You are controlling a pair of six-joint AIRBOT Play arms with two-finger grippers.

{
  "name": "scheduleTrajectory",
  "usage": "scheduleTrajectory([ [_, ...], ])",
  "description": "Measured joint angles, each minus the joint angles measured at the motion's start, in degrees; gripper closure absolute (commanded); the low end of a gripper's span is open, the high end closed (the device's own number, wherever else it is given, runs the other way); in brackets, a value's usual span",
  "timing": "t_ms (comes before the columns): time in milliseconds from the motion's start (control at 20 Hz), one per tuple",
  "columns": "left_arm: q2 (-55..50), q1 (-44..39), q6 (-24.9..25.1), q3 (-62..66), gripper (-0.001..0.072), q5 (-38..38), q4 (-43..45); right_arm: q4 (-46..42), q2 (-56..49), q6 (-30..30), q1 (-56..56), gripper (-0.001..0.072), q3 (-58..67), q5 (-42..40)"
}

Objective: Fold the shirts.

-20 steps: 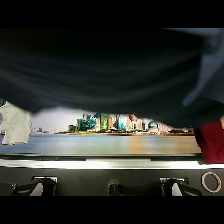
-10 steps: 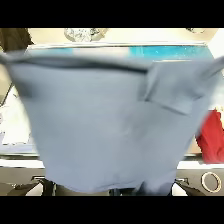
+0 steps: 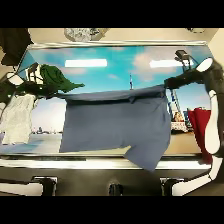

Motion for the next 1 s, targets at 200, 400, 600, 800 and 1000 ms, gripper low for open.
scheduleTrajectory([
  [200,-5.11,0.04,0.22,1.25,0.0670,5.01,-3.06,1.38,-2.19,-1.03,-0.02,0.0673,-0.17,-6.10],
  [400,-5.42,1.81,3.78,2.58,0.0670,-1.31,-4.15,-0.44,-0.11,-4.46,-1.38,0.0674,-0.07,3.17],
  [600,-5.64,3.21,5.57,0.66,0.0671,-13.42,-3.08,-6.27,1.01,-4.55,-2.08,0.0674,-3.02,14.21],
  [800,-5.70,3.65,6.32,-3.82,0.0671,-17.86,-1.99,-6.60,0.72,-3.21,-2.23,0.0674,-8.31,17.88],
  [1000,-5.79,3.76,6.51,-5.75,0.0670,-18.71,-1.55,-6.51,0.57,-2.54,-2.27,0.0673,-12.72,19.39],
])
